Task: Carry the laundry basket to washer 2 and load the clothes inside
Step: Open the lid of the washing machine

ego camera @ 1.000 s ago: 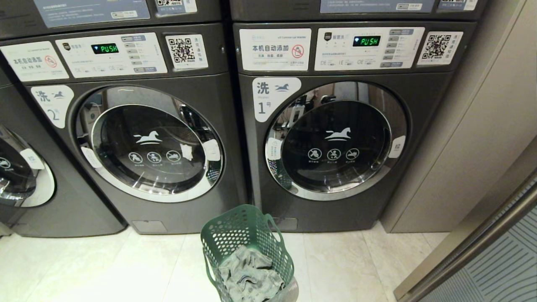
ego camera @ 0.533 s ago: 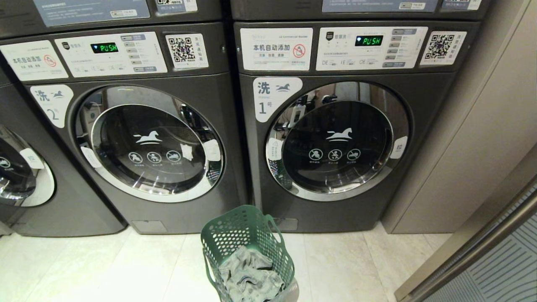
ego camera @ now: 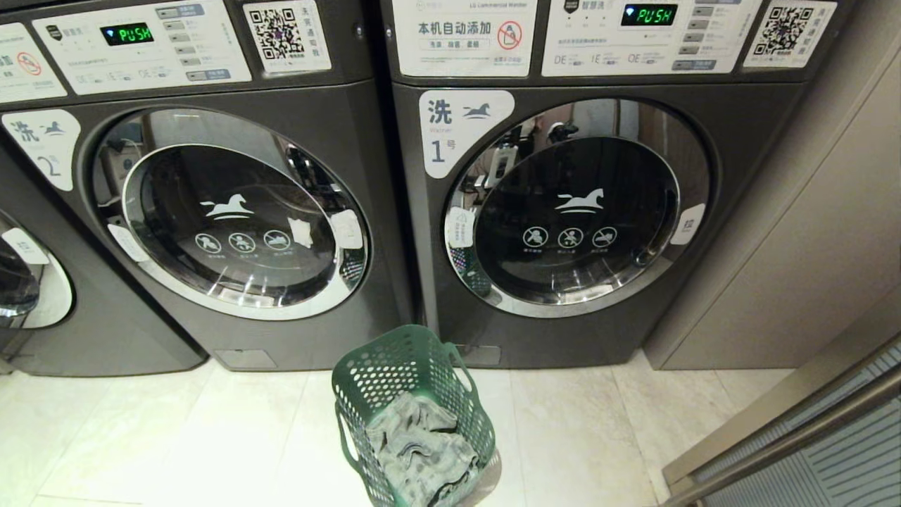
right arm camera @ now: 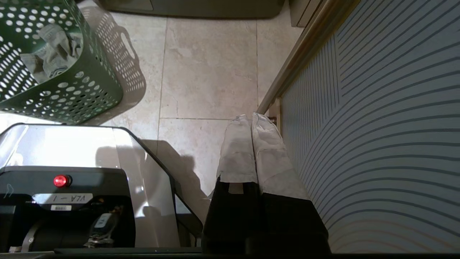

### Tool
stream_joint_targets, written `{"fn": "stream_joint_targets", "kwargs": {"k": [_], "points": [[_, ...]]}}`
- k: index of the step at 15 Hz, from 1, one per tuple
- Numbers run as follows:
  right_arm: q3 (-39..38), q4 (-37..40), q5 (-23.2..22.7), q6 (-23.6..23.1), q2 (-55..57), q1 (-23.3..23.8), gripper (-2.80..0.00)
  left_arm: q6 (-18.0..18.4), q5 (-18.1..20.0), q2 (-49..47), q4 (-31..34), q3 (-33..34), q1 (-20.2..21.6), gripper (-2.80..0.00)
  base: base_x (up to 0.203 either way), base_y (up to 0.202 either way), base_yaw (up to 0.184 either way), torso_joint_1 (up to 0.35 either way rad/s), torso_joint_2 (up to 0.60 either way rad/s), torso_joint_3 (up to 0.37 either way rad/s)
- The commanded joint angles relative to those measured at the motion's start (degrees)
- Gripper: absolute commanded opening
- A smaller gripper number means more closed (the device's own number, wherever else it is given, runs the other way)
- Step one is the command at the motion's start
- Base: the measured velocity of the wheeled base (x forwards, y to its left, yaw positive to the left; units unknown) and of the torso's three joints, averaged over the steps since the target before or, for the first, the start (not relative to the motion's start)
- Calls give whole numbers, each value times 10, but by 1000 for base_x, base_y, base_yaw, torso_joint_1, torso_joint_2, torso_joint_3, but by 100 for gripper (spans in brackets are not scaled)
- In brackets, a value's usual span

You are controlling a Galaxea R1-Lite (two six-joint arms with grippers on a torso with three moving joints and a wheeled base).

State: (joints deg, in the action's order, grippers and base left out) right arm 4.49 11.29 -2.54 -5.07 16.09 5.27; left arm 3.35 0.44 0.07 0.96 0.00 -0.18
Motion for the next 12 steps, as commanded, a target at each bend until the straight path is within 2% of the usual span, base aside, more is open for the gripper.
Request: {"fn": "stream_joint_targets", "kwargs": {"k": [1,9,12], "points": [[0,0,0,0,1,0,-280,0,0,0,0,1,0,0,0,0,0,2,5,-196],[0,0,0,0,1,0,-280,0,0,0,0,1,0,0,0,0,0,5,3,-196],[0,0,0,0,1,0,-280,-1,-2,0,1,1,0,0,0,0,0,5,2,-61]]}}
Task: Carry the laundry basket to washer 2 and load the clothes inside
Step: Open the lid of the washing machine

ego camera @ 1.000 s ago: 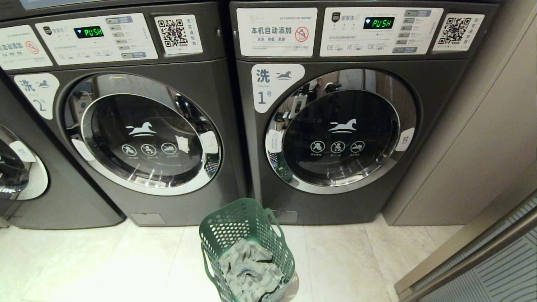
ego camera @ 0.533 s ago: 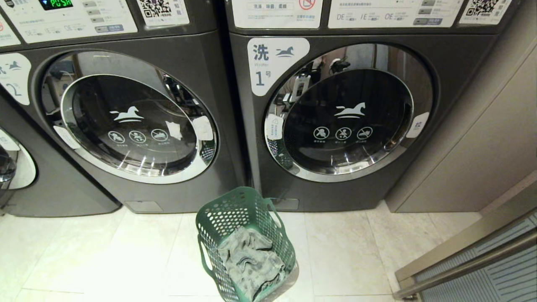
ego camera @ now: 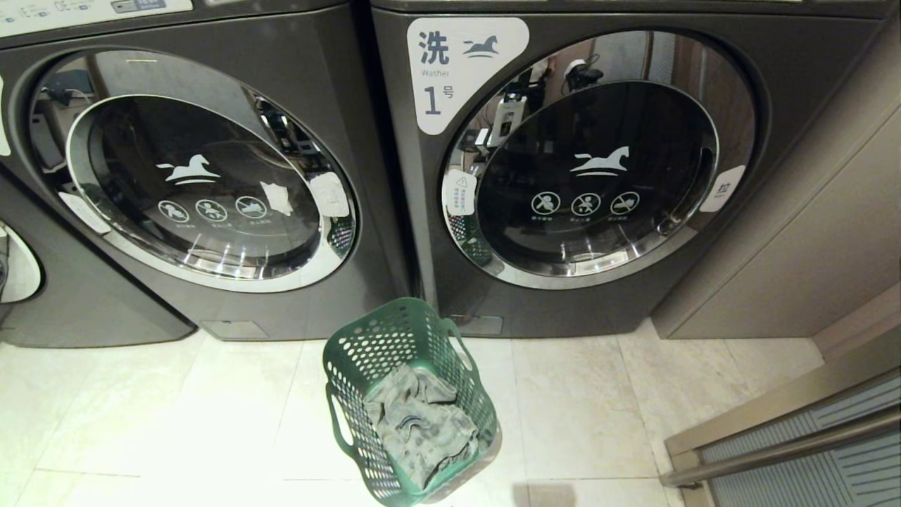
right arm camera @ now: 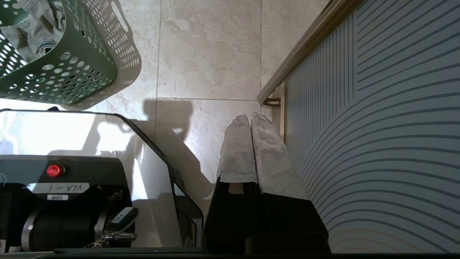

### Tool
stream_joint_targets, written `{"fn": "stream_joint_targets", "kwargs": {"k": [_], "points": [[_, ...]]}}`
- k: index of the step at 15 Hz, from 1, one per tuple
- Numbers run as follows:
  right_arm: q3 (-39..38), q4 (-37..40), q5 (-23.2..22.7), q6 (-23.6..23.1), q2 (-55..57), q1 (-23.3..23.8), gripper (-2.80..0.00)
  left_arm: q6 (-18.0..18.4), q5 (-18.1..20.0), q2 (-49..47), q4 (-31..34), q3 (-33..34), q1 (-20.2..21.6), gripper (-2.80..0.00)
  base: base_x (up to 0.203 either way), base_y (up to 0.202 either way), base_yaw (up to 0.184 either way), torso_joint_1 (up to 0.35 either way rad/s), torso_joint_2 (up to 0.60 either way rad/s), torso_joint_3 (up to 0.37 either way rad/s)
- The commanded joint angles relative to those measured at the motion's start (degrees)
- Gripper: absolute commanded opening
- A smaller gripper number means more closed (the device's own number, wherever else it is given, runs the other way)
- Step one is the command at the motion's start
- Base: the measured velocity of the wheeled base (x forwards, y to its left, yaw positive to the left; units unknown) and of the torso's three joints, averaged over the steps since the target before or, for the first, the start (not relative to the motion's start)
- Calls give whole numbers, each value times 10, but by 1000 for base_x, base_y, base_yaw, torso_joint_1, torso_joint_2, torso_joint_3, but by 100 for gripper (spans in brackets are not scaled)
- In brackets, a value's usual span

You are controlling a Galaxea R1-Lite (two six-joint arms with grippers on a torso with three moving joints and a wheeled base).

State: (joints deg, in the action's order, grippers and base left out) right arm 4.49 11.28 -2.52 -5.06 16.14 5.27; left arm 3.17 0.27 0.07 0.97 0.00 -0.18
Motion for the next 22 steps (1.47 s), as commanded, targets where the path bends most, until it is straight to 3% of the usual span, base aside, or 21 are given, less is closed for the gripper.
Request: {"fn": "stream_joint_targets", "kwargs": {"k": [1,2,17,22], "points": [[0,1,0,0,0,0,-280,0,0,1,1,1,0,0,0,0,0,2,5,-39],[0,1,-1,-1,0,0,-280,-1,-1,1,0,1,0,-280,0,0,0,3,3,-25],[0,1,0,9,0,0,-280,1,3,1,1,-1,-1,-280,0,0,0,0,0,0],[0,1,0,11,0,0,-280,-31,-2,0,-3,0,-1,-280,0,0,0,0,0,0]]}}
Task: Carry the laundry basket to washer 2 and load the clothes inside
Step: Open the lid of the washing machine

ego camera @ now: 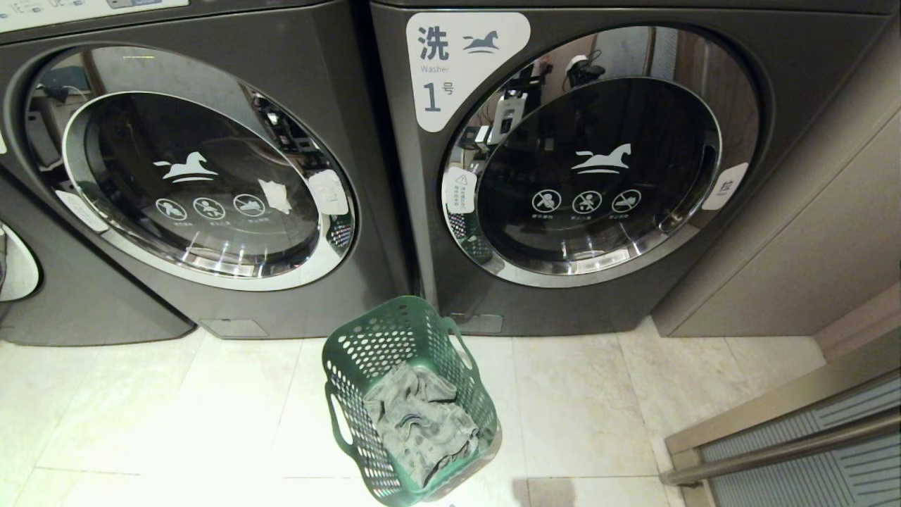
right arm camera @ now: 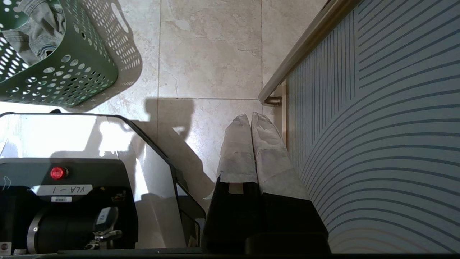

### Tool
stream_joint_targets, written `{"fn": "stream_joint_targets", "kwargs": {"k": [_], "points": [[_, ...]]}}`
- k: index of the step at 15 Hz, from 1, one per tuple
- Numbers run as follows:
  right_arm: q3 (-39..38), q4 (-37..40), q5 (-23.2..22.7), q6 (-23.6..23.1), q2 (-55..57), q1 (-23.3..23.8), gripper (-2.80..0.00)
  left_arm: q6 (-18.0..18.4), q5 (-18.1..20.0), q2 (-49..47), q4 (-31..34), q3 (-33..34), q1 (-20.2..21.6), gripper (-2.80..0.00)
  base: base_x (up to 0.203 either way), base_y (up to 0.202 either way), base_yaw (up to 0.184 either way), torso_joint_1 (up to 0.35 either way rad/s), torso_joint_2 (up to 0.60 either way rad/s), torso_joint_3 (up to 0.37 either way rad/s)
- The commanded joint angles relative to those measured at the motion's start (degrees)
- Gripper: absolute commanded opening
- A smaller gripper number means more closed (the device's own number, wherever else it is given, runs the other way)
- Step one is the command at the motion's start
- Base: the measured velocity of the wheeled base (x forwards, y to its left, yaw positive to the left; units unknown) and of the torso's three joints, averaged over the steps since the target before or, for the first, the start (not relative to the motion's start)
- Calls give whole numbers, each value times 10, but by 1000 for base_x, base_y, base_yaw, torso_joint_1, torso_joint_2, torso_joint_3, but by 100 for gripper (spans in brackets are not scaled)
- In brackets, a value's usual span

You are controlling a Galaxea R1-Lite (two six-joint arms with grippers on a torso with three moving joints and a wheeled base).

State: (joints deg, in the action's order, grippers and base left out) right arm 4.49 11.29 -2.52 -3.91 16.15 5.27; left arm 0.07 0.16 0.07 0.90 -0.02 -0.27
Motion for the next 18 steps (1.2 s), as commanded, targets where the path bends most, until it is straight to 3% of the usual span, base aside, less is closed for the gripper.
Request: {"fn": "stream_joint_targets", "kwargs": {"k": [1,7,10,12,15,16,18], "points": [[0,0,0,0,0,0,-280,0,0,0,2,-2,0,-280,0,0,0,0,0,0],[0,0,0,0,0,0,-280,3,-3,1,-6,-2,1,-280,0,0,0,0,0,0],[0,0,0,-1,0,0,-280,41,-5,1,6,-61,1,-280,0,0,0,0,0,0],[0,0,0,0,0,0,-280,47,-5,1,57,-131,0,-280,0,0,0,0,0,0],[0,0,0,0,0,0,-280,49,-3,-5,195,-268,0,-280,0,0,0,0,0,0],[0,0,0,0,0,0,-280,50,1,-19,238,-299,0,-280,0,0,0,0,0,0],[0,0,0,0,0,0,-280,50,12,-59,254,-313,0,-280,0,0,0,0,0,0]]}}
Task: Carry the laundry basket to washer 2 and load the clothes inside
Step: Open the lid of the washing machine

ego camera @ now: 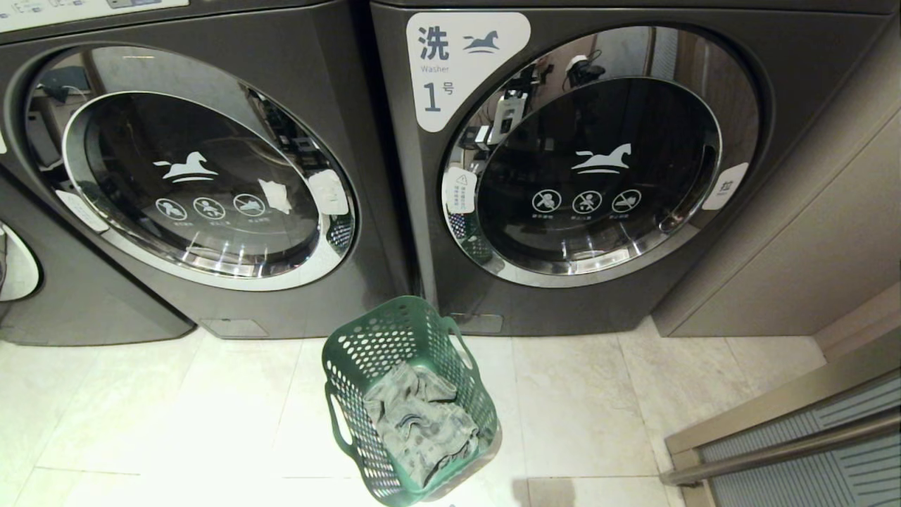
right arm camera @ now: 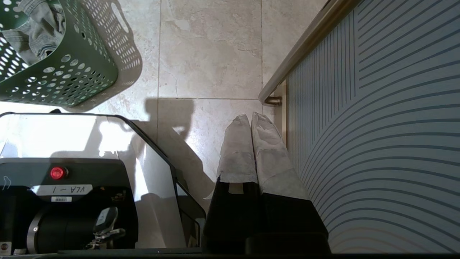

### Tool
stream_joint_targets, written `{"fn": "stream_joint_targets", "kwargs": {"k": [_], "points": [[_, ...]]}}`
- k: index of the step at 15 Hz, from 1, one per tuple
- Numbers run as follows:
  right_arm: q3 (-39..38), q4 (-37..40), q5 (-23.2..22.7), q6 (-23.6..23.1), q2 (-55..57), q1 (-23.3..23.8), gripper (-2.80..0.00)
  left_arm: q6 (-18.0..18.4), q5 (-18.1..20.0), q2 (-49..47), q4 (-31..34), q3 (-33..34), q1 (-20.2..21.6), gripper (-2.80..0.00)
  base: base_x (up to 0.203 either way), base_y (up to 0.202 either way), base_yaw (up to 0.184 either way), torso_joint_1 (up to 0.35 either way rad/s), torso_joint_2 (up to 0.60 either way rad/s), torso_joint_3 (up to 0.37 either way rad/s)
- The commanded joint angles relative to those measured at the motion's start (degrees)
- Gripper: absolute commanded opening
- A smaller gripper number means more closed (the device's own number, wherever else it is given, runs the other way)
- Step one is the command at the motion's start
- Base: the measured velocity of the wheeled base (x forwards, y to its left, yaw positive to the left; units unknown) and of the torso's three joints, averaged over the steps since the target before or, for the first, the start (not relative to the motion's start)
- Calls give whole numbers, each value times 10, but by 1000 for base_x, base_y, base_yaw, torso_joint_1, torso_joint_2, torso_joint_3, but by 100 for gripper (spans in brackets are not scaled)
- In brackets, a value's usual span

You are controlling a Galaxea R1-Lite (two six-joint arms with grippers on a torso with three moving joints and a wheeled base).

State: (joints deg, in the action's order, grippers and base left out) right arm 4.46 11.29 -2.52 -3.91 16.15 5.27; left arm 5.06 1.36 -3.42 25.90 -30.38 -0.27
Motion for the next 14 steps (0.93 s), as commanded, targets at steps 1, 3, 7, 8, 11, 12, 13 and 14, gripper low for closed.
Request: {"fn": "stream_joint_targets", "kwargs": {"k": [1,3,7,8,11,12,13,14], "points": [[0,0,0,0,0,0,-280,0,2,-55,2,-18,0,-280,0,0,0,0,0,0],[0,0,0,0,0,0,-280,-6,3,-132,-10,-36,-3,-280,0,0,0,0,0,0],[0,0,0,0,0,0,-280,-37,20,-292,-93,-38,-6,-280,0,0,0,0,0,0],[0,0,0,0,0,0,-280,-53,49,-321,-118,-36,-6,-280,0,0,0,0,0,0],[0,0,0,0,0,0,-280,-70,91,-353,-138,-34,-7,-280,0,0,0,0,0,0],[0,0,0,0,0,0,-280,-70,91,-372,-139,-37,-7,-280,0,0,0,0,0,0],[0,0,0,0,0,0,-280,-71,87,-392,-141,-40,-6,-280,0,0,0,0,0,0],[0,0,0,0,0,0,-280,-71,78,-395,-142,-43,-4,-280,0,0,0,0,0,0]]}}
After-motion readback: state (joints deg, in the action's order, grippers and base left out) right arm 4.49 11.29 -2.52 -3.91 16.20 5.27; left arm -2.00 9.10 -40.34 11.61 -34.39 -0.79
